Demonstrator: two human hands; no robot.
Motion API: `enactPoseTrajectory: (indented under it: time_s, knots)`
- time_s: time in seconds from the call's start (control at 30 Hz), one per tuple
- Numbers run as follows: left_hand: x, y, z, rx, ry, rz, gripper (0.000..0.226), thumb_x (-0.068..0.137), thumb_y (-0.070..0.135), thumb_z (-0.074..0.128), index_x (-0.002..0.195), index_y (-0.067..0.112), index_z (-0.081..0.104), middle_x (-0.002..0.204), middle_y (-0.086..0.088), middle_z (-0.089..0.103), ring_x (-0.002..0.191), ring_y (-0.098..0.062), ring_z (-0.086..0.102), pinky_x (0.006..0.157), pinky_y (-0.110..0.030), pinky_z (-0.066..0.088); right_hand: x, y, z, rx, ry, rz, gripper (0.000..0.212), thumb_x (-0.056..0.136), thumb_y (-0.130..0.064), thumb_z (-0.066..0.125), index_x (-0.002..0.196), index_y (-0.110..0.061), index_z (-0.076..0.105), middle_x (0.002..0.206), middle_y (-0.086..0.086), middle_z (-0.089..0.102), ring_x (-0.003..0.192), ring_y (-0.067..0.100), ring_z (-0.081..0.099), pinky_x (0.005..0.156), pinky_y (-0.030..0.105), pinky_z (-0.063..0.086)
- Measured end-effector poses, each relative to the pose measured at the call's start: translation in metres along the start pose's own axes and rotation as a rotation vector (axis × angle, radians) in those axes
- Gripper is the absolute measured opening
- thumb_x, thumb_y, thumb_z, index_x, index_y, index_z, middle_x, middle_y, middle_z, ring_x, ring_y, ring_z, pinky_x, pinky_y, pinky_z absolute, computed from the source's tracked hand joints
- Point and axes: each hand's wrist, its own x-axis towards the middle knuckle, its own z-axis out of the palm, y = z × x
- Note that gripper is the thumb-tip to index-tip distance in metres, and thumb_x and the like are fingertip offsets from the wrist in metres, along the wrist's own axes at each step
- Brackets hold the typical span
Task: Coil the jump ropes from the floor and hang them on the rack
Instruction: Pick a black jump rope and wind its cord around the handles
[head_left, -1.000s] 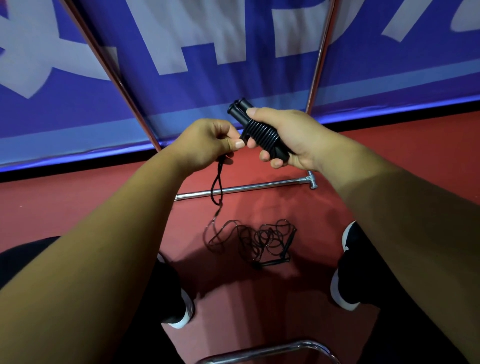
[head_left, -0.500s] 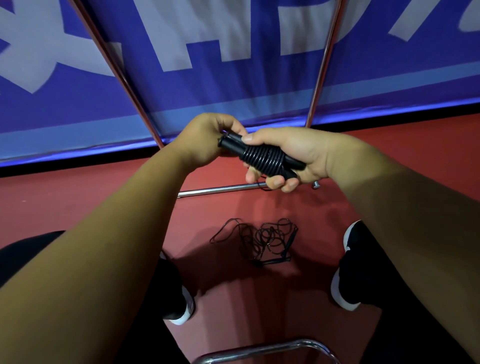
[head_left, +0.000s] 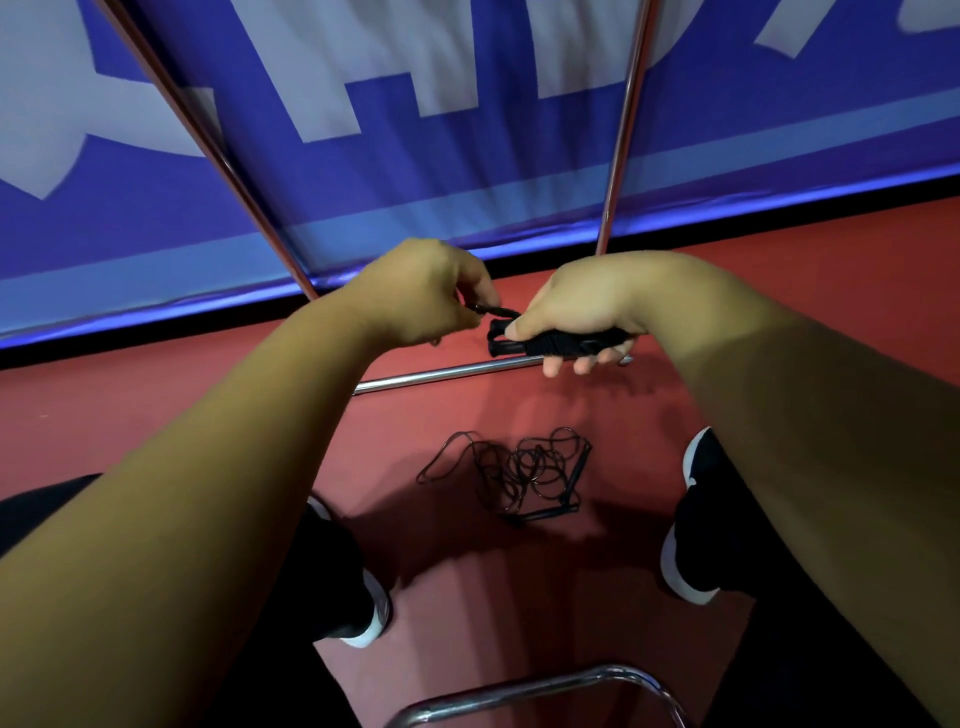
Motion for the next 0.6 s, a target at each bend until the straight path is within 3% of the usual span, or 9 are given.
enactPoseTrajectory:
  time_s: [0.07,0.2,0.3,0.4,0.5,0.57,0.6]
  knots:
    - [0.001,0.000,0.007,0.077,-0.077,-0.065,0.027,0.080,0.011,0.082,0.103,0.024,0.077,0.089,0.015,0.075,0.083,-0.009,0.070,0.072,-0.021,0.049,0.007,0.003,0.001,-0.045,0.123,-0.017,0.040,0.100,-0.050,0.064,0.110,-0.012,0.073,0.084,0.002,0.082,0.055,0.020,0.067,0.050,0.026,0.047]
    - [0.004,-0.005,0.019,0.106,-0.082,-0.264,0.011,0.085,0.023,0.082,0.088,0.016,0.074,0.070,0.003,0.075,0.066,-0.015,0.073,0.066,-0.028,0.055,0.014,-0.003,0.006,-0.142,0.350,-0.132,0.044,0.099,-0.054,0.061,0.097,-0.012,0.075,0.080,0.004,0.080,0.055,0.026,0.073,0.055,0.035,0.059]
    - [0.009,-0.010,0.020,0.193,0.007,-0.381,0.030,0.090,0.037,0.076,0.075,0.012,0.070,0.068,-0.003,0.069,0.067,-0.021,0.066,0.058,-0.032,0.046,0.016,-0.006,0.009,-0.179,0.454,-0.188,0.050,0.098,-0.064,0.055,0.094,-0.018,0.074,0.082,0.004,0.080,0.069,0.029,0.077,0.069,0.041,0.064]
    - [0.009,-0.014,0.020,0.100,0.025,-0.476,0.045,0.101,0.045,0.059,0.070,0.013,0.066,0.056,0.000,0.067,0.047,-0.017,0.064,0.049,-0.024,0.044,0.019,-0.006,0.012,-0.192,0.528,-0.232,0.050,0.099,-0.066,0.052,0.094,-0.020,0.071,0.086,0.003,0.078,0.075,0.028,0.074,0.077,0.046,0.064]
    - [0.004,-0.012,0.019,0.153,0.066,-0.494,0.052,0.103,0.056,0.045,0.084,0.017,0.074,0.070,0.001,0.072,0.062,-0.023,0.071,0.070,-0.033,0.058,0.020,-0.007,0.014,-0.142,0.570,-0.256,0.053,0.102,-0.066,0.047,0.095,-0.019,0.070,0.089,0.003,0.078,0.077,0.030,0.073,0.071,0.042,0.061]
    - [0.004,-0.010,0.017,0.210,0.159,-0.433,0.051,0.101,0.061,0.048,0.087,0.022,0.078,0.074,0.000,0.066,0.074,-0.025,0.064,0.070,-0.033,0.053,0.019,-0.009,0.014,-0.054,0.575,-0.253,0.052,0.104,-0.065,0.045,0.098,-0.020,0.070,0.085,0.002,0.079,0.070,0.028,0.075,0.059,0.034,0.056]
    - [0.005,-0.010,0.015,0.121,0.179,-0.409,0.048,0.101,0.059,0.051,0.087,0.021,0.077,0.071,0.000,0.063,0.072,-0.024,0.060,0.065,-0.032,0.048,0.018,-0.009,0.014,0.001,0.562,-0.241,0.051,0.105,-0.063,0.045,0.101,-0.020,0.070,0.084,0.001,0.079,0.067,0.028,0.076,0.056,0.032,0.054]
